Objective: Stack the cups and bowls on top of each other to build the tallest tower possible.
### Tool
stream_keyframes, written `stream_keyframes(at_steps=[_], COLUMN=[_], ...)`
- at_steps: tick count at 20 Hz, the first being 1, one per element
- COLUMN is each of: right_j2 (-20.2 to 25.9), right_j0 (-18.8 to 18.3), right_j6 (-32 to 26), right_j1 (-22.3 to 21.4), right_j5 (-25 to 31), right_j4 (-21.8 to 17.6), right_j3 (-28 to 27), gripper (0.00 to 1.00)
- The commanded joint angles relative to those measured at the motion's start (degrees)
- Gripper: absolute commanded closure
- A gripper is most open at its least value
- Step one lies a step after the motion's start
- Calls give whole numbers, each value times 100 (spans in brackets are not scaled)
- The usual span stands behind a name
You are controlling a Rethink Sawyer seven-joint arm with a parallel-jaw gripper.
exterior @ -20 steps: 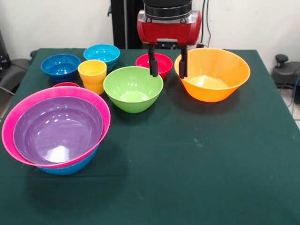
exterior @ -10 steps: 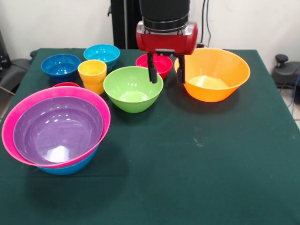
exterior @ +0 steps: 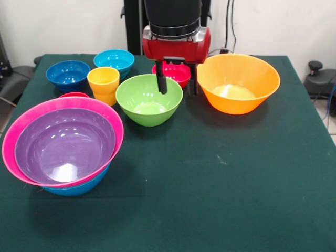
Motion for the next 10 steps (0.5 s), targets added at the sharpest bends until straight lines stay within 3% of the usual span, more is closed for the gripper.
stream_keyframes(at_steps=[1,10], right_j2=[-93,-120], right_j0=[-86,-59], right_j6=[-154,-21], right_j1=[169,613], right_j5=[-94,-478], right_j4=[-335,-454], right_j3=[346,319], gripper=[0,0])
